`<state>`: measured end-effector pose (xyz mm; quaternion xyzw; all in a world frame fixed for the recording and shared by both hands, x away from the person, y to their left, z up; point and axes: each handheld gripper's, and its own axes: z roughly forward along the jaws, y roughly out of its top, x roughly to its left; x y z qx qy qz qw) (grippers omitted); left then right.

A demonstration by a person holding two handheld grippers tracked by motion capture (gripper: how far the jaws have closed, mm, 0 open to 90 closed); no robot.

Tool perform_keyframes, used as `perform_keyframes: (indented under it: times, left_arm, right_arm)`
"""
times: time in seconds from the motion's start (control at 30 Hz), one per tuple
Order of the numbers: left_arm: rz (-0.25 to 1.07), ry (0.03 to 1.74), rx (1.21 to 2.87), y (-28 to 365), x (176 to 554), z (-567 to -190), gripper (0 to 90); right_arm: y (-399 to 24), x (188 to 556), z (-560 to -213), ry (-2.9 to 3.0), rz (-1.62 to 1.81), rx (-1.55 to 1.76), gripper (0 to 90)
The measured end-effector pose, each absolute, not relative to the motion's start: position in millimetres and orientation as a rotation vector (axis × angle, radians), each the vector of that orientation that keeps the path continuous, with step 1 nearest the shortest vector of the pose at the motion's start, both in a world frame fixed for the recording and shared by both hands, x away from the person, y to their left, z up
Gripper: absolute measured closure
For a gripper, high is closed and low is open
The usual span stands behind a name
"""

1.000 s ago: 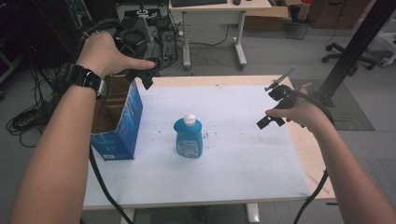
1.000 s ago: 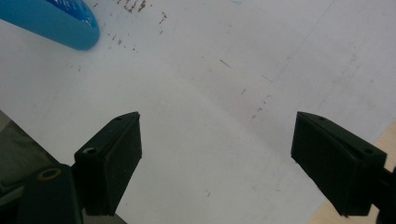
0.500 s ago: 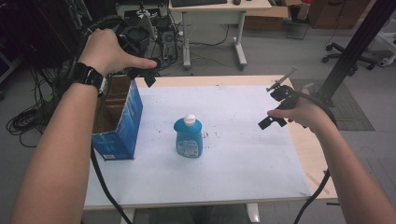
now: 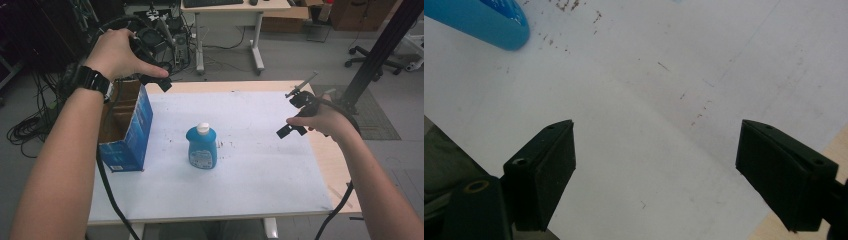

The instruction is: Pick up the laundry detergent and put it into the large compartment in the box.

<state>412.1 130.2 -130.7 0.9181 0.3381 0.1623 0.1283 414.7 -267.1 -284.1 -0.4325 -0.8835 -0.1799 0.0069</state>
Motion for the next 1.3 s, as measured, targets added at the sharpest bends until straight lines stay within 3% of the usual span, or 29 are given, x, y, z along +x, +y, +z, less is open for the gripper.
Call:
perform_keyframes:
  times: [0.53, 1.3]
  left_arm:
    - [0.432, 0.721, 2.719, 114, 411, -134, 14.9]
    - [0.338, 0.302, 2.779, 90, 407, -145, 12.5]
  right_arm:
    - [-272, 415, -287, -2.753, -0.561, -1.366, 16.4]
    - [-273, 418, -293, -2.748, -0.546, -1.363, 16.3]
